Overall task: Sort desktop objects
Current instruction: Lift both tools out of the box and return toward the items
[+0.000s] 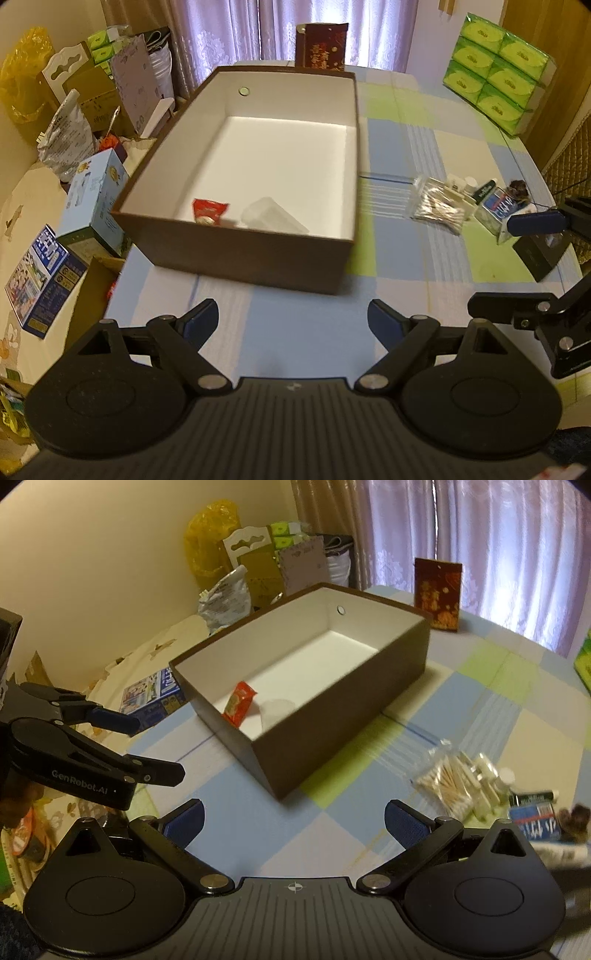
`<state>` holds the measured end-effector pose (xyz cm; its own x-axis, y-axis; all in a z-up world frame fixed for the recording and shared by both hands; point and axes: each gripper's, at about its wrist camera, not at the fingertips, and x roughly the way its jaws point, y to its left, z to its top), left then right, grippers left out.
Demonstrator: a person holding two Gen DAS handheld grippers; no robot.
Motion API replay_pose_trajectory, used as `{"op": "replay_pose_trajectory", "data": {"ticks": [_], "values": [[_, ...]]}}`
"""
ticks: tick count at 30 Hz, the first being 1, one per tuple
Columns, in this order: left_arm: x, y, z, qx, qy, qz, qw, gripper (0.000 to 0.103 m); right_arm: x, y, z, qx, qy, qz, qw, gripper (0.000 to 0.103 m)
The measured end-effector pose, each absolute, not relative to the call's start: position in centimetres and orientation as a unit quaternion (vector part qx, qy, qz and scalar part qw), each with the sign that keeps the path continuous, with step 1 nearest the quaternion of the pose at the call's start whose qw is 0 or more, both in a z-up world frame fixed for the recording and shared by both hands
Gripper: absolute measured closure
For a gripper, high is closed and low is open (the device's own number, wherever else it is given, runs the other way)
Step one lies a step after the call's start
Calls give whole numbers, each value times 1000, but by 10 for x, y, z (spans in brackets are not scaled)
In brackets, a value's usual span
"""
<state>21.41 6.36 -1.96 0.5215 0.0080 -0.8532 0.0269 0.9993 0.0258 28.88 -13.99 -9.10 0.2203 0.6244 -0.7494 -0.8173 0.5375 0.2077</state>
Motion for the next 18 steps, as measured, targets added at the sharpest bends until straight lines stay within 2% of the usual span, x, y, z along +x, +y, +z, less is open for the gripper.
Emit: {"op": "replay_pose_trajectory", "data": {"ticks": [18], "values": [[207,-24,-45,5,516,-50,855,18,297,-245,-103,-74,457,394,794,2]]}}
